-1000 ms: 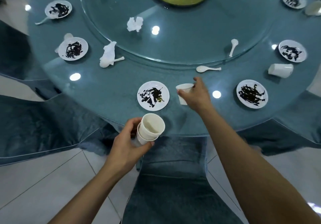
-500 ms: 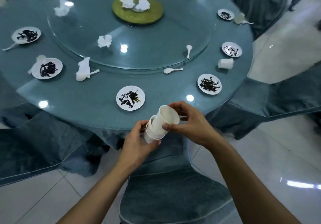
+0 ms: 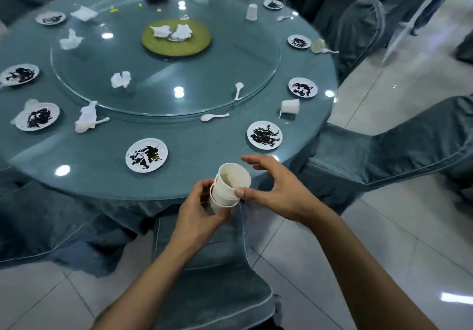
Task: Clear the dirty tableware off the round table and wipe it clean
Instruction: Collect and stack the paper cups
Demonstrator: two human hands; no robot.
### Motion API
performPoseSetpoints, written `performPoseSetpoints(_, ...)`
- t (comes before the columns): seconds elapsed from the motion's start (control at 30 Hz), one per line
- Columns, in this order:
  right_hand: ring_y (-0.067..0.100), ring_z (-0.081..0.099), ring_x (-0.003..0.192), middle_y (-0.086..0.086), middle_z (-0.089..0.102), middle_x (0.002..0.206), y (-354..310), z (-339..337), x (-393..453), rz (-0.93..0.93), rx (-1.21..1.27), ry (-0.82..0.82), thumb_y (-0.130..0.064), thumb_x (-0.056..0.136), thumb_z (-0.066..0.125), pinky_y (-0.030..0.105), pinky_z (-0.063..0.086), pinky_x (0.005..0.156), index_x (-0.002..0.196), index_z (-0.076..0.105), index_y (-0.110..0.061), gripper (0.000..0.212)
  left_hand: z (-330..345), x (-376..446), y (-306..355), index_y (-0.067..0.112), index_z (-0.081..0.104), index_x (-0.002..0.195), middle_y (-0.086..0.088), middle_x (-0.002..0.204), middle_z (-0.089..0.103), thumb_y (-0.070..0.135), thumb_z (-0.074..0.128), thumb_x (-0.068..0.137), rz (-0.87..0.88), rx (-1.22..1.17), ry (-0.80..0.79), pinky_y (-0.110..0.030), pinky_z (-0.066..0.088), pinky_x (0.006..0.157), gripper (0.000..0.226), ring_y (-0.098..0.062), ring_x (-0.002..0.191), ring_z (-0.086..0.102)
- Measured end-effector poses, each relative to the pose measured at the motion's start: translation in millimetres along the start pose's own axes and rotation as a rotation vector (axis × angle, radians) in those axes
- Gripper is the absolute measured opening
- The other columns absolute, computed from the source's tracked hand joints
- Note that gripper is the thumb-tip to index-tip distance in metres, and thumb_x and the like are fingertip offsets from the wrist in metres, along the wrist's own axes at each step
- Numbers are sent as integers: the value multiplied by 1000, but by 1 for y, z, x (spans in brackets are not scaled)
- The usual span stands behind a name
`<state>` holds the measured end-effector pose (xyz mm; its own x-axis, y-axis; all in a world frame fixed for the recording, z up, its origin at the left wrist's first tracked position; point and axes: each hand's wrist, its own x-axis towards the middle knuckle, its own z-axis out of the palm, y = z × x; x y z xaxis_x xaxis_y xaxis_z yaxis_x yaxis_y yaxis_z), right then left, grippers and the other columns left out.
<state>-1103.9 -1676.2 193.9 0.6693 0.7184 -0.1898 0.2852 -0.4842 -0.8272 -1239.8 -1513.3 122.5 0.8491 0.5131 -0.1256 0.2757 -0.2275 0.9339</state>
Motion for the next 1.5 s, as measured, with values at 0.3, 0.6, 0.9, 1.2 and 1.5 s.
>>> performPoseSetpoints(0.3, 5, 44, 125, -19, 48, 135, 102, -116, -38, -95, -358, 186, -57, 91, 59, 37, 34, 111, 135, 49, -40, 48, 119, -5, 44, 31, 59, 118, 16, 112, 70, 20, 91, 70, -21, 34, 67, -25, 52, 89, 58, -2, 103, 66)
performPoseSetpoints(0.6, 13, 46, 123, -12, 50, 134, 171, -175, 12, -109, -590, 203, -50, 93, 56, 35, 30, 108, 132, 51, -34, 42, 177, 39, 66, 27, 59, 120, 16, 113, 69, 8, 88, 72, -68, -7, 95, -4, 45, 83, 59, 4, 103, 64)
performPoseSetpoints(0.9, 15, 47, 124, -9, 51, 136, 206, -234, 115, -92, -700, 118, -44, 93, 59, 34, 29, 111, 133, 53, -31, 42, 224, 140, 76, 32, 58, 119, 17, 115, 69, 13, 89, 72, -136, -70, 143, -13, 50, 89, 59, 1, 106, 65)
performPoseSetpoints(1.2, 25, 56, 111, -1, 61, 122, 234, -273, 213, -166, -691, 150, -36, 87, 65, 41, 39, 96, 124, 61, -24, 39, 261, 205, 101, 40, 56, 117, 26, 113, 67, 19, 89, 72, -148, -33, 202, -24, 50, 94, 61, 1, 108, 64)
performPoseSetpoints(1.5, 31, 55, 115, 6, 59, 125, 280, -289, 329, -235, -650, -62, -37, 84, 69, 42, 39, 95, 129, 57, -19, 50, 316, 243, 118, 38, 55, 122, 30, 114, 65, 23, 89, 73, -332, -25, 414, -19, 49, 90, 62, 5, 105, 63)
